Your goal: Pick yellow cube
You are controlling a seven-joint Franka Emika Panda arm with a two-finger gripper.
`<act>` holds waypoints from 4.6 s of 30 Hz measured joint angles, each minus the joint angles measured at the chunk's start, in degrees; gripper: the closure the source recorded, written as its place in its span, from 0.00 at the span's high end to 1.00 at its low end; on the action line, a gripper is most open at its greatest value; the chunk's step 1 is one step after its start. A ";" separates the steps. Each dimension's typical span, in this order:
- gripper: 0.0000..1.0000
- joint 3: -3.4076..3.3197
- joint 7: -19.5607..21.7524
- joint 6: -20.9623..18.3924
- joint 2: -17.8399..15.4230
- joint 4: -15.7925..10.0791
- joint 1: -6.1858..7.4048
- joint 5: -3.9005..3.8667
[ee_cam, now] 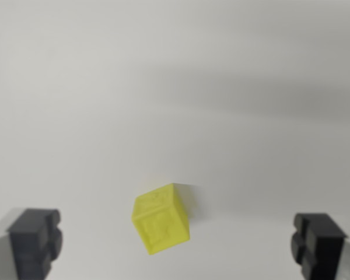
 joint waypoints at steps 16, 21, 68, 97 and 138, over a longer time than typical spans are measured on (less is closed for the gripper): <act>1.00 0.00 -5.54 6.77 -0.57 -7.44 -0.24 0.21; 1.00 0.00 -7.28 8.94 -0.52 -9.59 -0.32 0.28; 1.00 0.02 -24.16 31.16 6.09 -25.71 -1.10 1.20; 1.00 0.04 -29.07 43.22 17.31 -26.79 -1.22 1.97; 0.00 -0.01 -29.13 32.81 4.52 -29.13 -1.20 1.92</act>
